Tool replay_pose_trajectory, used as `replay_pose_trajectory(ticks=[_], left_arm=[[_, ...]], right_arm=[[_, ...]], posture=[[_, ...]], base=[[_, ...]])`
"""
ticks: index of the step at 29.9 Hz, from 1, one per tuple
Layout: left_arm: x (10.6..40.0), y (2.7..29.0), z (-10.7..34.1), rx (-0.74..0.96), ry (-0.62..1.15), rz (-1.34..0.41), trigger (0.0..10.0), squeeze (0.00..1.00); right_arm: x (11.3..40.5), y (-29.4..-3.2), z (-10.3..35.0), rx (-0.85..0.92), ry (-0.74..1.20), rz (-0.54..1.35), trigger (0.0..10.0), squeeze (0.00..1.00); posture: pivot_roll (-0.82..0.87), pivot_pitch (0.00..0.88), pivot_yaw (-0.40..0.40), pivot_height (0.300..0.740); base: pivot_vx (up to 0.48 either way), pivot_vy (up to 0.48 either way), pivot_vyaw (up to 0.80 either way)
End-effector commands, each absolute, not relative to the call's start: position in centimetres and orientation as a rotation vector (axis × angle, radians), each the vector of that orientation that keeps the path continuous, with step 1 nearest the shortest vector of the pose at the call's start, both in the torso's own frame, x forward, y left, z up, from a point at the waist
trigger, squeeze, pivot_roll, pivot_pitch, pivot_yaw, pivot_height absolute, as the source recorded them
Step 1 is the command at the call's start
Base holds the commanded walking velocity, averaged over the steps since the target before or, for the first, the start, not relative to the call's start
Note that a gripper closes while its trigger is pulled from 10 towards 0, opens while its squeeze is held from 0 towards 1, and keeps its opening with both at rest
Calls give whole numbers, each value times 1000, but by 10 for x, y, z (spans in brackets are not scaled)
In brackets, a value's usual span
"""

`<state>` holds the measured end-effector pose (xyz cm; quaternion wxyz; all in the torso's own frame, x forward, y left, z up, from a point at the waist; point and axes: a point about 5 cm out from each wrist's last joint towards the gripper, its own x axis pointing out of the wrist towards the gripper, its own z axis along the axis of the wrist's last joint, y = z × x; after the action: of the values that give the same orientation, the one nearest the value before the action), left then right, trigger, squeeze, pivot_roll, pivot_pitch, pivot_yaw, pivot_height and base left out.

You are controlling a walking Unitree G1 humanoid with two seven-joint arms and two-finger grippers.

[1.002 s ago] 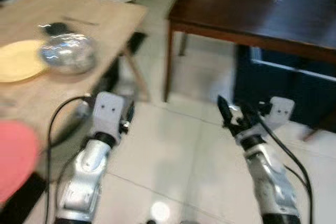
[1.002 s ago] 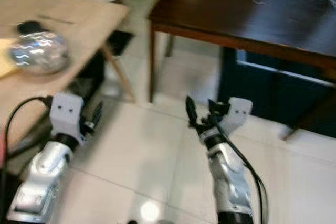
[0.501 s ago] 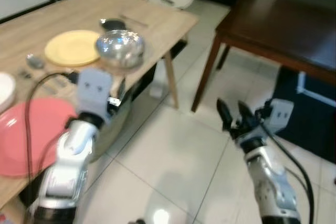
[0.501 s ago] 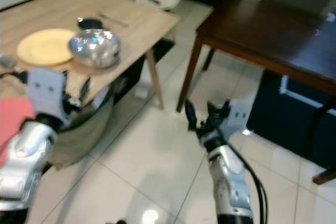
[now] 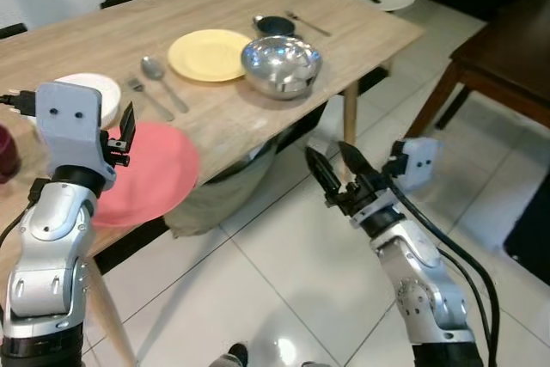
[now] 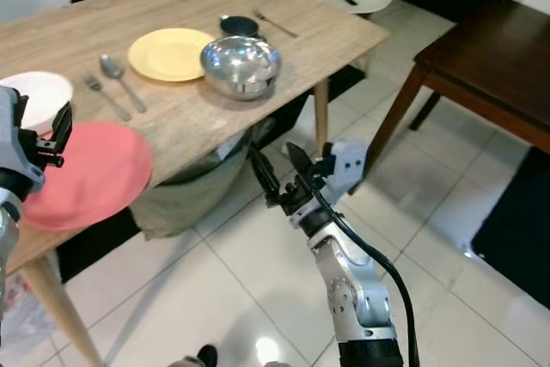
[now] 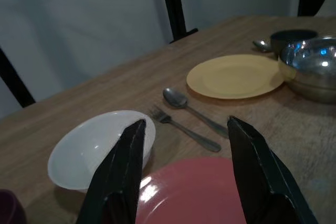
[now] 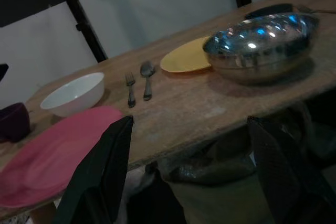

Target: Setting the table

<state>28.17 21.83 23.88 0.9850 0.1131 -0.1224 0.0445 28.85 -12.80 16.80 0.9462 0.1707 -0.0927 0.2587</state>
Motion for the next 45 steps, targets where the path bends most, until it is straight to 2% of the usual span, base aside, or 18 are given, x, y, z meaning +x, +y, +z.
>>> replay_pose_trajectory(ticks=[1, 11, 32, 43, 44, 45], left_arm=[[279, 225, 242, 227, -234, 131, 10000, 0], [280, 224, 224, 237, -165, 128, 10000, 0], [283, 221, 217, 259, -136, 115, 10000, 0], [285, 213, 208, 220, -76, 30, 10000, 0], [286, 212, 207, 221, -68, 13, 10000, 0], [288, 208, 204, 204, -43, -31, 10000, 0]], right_arm=[[287, -116, 176, 370, -202, 601, 10000, 345], [286, -111, 176, 373, -192, 602, 10000, 345], [285, -113, 170, 376, -172, 583, 10000, 353], [286, -115, 168, 373, -166, 566, 10000, 353], [286, -116, 168, 370, -165, 554, 10000, 333], [292, -123, 165, 372, -151, 476, 10000, 251]], posture=[[-77, 27, 4, 740], [-94, 36, 9, 740], [-86, 34, 13, 740], [-87, 35, 11, 740], [-87, 35, 10, 740], [-88, 34, 6, 740]], base=[[0, 0, 744], [0, 0, 744], [0, 0, 742], [0, 0, 738], [0, 0, 731], [0, 0, 0]])
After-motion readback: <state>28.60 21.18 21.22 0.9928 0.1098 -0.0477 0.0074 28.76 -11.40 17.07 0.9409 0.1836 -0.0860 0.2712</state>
